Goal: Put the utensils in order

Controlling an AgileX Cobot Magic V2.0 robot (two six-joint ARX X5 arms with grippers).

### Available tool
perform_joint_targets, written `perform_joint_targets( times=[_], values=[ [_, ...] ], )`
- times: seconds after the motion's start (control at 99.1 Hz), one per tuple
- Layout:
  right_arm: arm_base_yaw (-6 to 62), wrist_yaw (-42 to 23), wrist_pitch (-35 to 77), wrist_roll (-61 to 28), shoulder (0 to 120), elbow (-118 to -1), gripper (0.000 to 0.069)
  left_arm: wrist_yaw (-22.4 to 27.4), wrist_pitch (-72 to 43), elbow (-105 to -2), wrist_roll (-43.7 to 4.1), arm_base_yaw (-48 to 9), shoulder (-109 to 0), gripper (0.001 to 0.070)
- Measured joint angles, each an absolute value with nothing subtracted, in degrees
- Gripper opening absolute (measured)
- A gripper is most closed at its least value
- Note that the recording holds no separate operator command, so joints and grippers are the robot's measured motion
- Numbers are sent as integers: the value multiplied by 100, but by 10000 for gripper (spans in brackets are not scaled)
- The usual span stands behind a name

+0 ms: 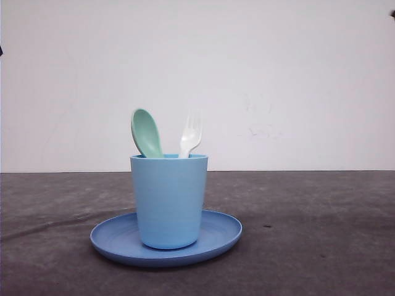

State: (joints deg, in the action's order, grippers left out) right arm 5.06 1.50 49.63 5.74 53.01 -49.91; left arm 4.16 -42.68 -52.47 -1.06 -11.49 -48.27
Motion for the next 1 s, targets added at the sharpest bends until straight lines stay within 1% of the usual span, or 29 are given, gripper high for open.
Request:
perform_joint_targets(
  times=[0.252,0.293,0.313,0.343,0.414,0.444,0.474,0.515,0.555,0.606,0.686,0.999],
  values=[
    [416,154,4998,475,5301,-4991,679,416,-4263,-5247,-106,-1149,-4827,297],
    [416,154,4998,480,5301,-4991,658,416,-4263,-5247,-106,-1149,-4827,295],
    [416,154,4998,484,5301,-4991,626,416,-4263,-5247,-104,-1149,-4827,288],
    [416,154,4998,495,5301,-4991,545,416,-4265,-5247,-104,-1149,-4827,257],
    [416,154,4995,499,5301,-4991,335,416,-4268,-5247,-108,-1149,-4827,116],
    [416,152,4995,502,5301,-4991,245,416,-4265,-5247,-106,-1149,-4827,78],
    [416,152,4991,499,5301,-4991,163,416,-4265,-5247,-106,-1149,-4827,55],
    [416,150,4984,499,5301,-4991,92,416,-4268,-5247,-106,-1149,-4827,38],
    [416,150,4989,502,5301,-4991,54,416,-4268,-5247,-106,-1149,-4827,31],
    [416,150,4991,502,5301,-4991,29,416,-4265,-5247,-106,-1149,-4827,26],
    [416,152,4984,502,5301,-4991,14,416,-4263,-5247,-106,-1149,-4827,25],
    [416,152,4947,502,5301,-4991,9,416,-4261,-5247,-106,-1149,-4827,25]
  ],
)
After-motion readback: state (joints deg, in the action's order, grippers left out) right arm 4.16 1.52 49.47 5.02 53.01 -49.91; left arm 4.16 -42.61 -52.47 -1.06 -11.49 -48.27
